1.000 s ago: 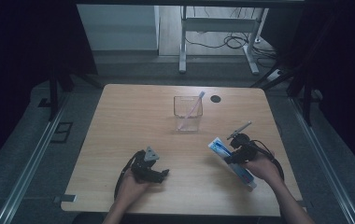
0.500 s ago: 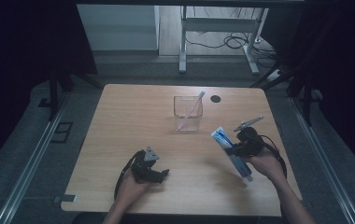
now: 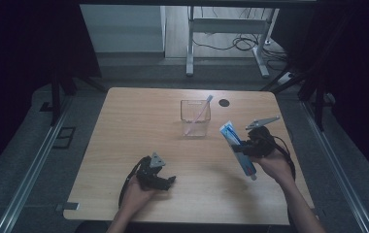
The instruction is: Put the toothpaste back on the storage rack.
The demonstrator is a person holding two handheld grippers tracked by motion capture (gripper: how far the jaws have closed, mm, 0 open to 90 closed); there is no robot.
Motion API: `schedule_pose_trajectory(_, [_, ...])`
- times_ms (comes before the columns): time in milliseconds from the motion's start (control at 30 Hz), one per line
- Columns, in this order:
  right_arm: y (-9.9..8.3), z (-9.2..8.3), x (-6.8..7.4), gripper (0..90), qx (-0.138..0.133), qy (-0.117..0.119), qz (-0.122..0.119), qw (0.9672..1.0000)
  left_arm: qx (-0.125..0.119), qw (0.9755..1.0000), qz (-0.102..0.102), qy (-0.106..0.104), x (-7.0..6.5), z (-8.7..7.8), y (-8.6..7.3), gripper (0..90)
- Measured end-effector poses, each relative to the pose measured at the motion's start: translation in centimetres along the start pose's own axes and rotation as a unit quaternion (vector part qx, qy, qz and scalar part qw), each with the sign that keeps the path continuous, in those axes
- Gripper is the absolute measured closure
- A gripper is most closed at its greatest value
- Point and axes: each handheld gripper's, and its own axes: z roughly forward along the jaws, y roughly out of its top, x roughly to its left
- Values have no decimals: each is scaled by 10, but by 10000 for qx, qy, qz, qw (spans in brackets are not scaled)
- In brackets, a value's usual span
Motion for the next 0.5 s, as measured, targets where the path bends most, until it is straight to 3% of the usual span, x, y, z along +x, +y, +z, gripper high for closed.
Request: schedule_pose_trajectory(500, [15,-5,2,718,-582,-107,-2,9982,3,10000,11,1,0,0,0,137])
